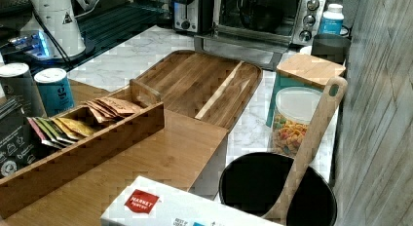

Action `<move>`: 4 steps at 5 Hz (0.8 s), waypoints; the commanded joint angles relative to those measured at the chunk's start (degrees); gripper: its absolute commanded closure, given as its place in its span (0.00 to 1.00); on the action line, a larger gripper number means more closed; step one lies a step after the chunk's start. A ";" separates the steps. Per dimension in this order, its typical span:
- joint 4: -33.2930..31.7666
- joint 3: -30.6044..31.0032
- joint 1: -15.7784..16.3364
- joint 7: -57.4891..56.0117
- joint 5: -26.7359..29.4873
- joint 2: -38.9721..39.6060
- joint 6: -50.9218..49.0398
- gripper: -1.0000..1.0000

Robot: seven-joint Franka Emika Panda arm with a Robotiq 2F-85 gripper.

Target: Put the bowl in the oven.

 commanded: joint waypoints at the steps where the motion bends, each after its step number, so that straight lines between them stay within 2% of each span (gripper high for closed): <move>1: 2.25 -0.67 -4.46 -10.27 -1.86 -3.69 -3.03 0.00; 3: 2.26 -1.01 -4.15 -10.35 -1.74 -3.71 -3.08 0.00; 4: 2.22 0.12 -5.19 -10.13 -2.15 -3.62 -2.90 0.00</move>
